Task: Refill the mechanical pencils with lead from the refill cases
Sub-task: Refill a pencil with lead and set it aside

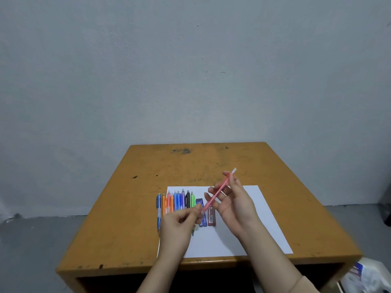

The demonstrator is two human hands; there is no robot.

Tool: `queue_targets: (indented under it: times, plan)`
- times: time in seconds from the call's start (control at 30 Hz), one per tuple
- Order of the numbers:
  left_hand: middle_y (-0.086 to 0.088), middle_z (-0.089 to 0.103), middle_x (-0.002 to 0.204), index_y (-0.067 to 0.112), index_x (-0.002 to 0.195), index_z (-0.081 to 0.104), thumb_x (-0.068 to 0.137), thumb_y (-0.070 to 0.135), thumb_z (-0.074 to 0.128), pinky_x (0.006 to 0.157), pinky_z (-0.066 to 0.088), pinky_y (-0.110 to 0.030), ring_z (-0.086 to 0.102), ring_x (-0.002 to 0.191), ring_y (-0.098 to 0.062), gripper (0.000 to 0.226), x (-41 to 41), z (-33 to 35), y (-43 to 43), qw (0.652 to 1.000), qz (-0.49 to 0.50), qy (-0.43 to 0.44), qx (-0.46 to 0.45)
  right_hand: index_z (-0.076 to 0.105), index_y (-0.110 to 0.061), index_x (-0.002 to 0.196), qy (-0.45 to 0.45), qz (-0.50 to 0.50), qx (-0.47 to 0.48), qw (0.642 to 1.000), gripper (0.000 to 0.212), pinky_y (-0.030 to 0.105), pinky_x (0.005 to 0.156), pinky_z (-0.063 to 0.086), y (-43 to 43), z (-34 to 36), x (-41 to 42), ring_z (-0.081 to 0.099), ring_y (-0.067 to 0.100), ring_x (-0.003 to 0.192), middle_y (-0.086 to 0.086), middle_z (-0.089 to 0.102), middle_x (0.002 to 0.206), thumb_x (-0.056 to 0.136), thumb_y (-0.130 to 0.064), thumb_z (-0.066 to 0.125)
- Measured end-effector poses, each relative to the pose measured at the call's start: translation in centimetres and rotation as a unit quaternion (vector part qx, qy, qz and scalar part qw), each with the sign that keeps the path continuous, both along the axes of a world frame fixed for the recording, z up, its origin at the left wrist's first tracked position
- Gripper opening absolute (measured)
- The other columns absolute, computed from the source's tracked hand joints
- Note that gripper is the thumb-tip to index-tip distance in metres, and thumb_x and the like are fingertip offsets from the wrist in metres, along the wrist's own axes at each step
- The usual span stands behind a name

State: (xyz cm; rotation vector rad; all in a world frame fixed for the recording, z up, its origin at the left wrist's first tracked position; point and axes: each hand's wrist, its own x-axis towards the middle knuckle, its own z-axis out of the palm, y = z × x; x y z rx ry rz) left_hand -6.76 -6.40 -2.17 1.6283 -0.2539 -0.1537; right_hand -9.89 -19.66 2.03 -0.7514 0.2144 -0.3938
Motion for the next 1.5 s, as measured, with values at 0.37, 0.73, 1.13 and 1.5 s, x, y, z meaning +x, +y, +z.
queue_targets:
  times: [0.37,0.73,1.13,1.5]
  plan:
    - [-0.030,0.069,0.086,-0.012,0.086,0.067,0.097,0.034,0.041,0.064,0.058,-0.031,0.070,0.068,-0.030,0.054,-0.3,0.3,0.0,0.949,-0.083,0.241,-0.184,0.037,-0.014,0.061,0.003,0.022,0.181,0.983,0.051,0.027,0.055,0.023,-1.4,-1.3,0.9,0.022,0.014,0.045,0.000,0.024,0.052,0.094,-0.054,0.037]
    - [-0.029,0.069,0.088,-0.010,0.089,0.068,0.095,0.045,0.036,0.071,0.057,-0.035,0.069,0.073,-0.033,0.064,-0.1,-0.8,0.6,0.944,-0.086,0.243,-0.205,0.030,-0.013,0.052,0.024,0.019,0.214,0.976,0.050,0.028,0.052,0.020,-1.3,-2.4,1.5,0.019,0.015,0.043,0.001,0.020,0.049,0.089,-0.045,0.037]
    - [-0.029,0.069,0.085,-0.007,0.089,0.069,0.097,0.051,0.021,0.071,0.055,-0.035,0.068,0.069,-0.030,0.075,-0.3,-1.4,0.6,0.953,-0.087,0.202,-0.210,0.030,-0.013,0.051,0.006,0.015,0.236,0.972,0.046,0.028,0.049,0.021,-1.4,-3.1,1.9,0.018,0.015,0.043,0.001,0.019,0.049,0.087,-0.040,0.037]
    - [-0.028,0.069,0.083,-0.007,0.086,0.069,0.098,0.050,0.020,0.068,0.056,-0.034,0.068,0.068,-0.030,0.076,-0.6,-1.5,0.6,0.957,-0.080,0.186,-0.207,0.030,-0.013,0.049,0.003,0.011,0.254,0.967,0.050,0.027,0.051,0.019,-1.2,-3.4,1.9,0.019,0.015,0.042,0.001,0.019,0.049,0.089,-0.042,0.035]
